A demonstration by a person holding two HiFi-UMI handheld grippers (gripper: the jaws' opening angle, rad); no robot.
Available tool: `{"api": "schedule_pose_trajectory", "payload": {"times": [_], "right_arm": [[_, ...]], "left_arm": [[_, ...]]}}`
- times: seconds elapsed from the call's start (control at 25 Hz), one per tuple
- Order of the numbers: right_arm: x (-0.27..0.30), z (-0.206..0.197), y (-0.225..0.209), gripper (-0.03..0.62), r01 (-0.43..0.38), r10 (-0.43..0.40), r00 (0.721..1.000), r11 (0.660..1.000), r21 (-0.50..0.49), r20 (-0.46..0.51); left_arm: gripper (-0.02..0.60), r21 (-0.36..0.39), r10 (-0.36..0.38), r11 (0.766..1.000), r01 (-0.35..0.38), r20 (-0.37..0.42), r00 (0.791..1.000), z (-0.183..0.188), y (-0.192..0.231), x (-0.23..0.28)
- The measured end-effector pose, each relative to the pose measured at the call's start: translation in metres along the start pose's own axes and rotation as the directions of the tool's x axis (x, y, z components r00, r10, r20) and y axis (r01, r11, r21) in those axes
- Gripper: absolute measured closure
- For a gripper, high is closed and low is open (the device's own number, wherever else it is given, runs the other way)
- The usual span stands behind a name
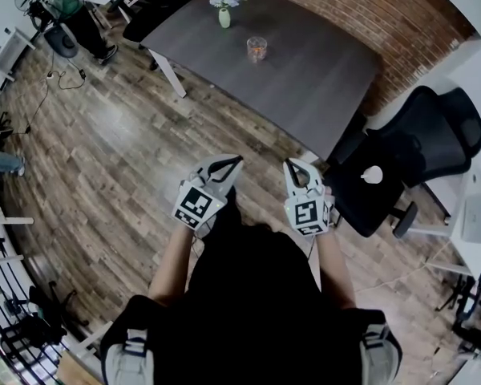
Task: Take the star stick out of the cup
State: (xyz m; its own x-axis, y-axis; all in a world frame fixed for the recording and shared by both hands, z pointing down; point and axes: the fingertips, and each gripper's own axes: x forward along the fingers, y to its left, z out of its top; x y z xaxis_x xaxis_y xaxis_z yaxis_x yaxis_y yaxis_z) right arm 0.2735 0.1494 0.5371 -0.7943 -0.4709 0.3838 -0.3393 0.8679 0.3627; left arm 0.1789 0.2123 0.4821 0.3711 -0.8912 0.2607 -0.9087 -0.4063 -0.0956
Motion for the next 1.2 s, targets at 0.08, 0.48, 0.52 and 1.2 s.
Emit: {"api": "schedule_pose_trajectory", "payload": {"times": [0.08,0.48,0.52,1.2], "right_arm": [[0.009,0.003,0.001,0.594,0.002,-0.002,1.000,1.000,0.001,-0.011],[0.063,0.021,0.002,0.594,0.002,-0.002,0.999,1.000,0.001,-0.039],[0.069,0.023,0.003,0.594,0.001,-0.001,0.999,1.000,-0.001,-0.044],[0.157,0.042,-0.015,0.594,0.030,-0.031,0.995,0.999,-0.011,-0.090]], "left_arm": [[0.578,-0.007,-0.009,1.000,0.009,0.000,1.000,-0.002,0.009,0.001],[0.578,-0.015,-0.020,1.000,0.020,-0.002,1.000,-0.015,0.070,0.003],[0.578,-0.017,-0.019,1.000,0.019,-0.002,1.000,-0.017,0.076,0.003],[0.578,-0.062,-0.049,0.997,0.049,0.005,0.999,-0.037,0.171,0.021]]}}
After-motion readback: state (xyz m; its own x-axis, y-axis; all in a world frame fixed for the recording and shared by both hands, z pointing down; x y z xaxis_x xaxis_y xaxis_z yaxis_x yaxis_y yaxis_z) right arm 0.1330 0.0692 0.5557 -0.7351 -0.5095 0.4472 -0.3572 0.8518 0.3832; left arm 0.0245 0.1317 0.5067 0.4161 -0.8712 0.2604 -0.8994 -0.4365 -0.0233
